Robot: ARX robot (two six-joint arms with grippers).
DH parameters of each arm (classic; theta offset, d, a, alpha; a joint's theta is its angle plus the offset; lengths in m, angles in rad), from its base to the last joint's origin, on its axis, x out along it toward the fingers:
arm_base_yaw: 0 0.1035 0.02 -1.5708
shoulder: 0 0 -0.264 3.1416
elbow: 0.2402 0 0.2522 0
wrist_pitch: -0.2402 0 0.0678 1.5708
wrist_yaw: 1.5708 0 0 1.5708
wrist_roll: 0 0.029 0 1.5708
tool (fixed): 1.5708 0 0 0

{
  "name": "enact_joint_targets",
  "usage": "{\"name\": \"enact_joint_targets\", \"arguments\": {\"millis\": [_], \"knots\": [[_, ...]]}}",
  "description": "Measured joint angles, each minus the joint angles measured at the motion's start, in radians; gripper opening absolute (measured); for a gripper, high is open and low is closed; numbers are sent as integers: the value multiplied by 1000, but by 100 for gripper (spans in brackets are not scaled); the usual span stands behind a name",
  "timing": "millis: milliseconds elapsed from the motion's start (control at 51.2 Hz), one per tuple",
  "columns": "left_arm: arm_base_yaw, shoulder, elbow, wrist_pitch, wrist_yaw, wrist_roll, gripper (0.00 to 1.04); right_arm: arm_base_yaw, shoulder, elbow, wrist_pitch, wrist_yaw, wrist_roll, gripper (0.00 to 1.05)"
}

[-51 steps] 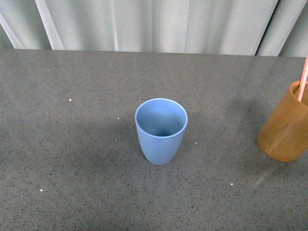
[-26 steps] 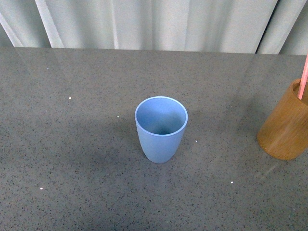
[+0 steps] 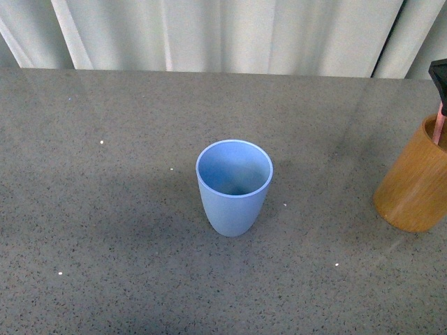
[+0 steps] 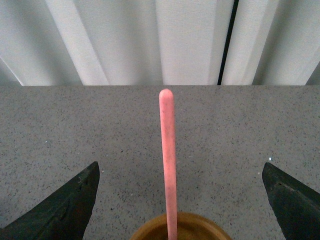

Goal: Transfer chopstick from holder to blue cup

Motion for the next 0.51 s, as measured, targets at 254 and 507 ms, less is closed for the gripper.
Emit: {"name": "enact_joint_targets", "arguments": {"millis": [254, 507], "knots": [[0, 0, 0, 0, 0, 0, 98, 18, 104, 121, -18, 16, -1, 95], [0, 0, 0, 0, 0, 0, 98, 38, 167, 160, -6, 30, 2, 64]]}}
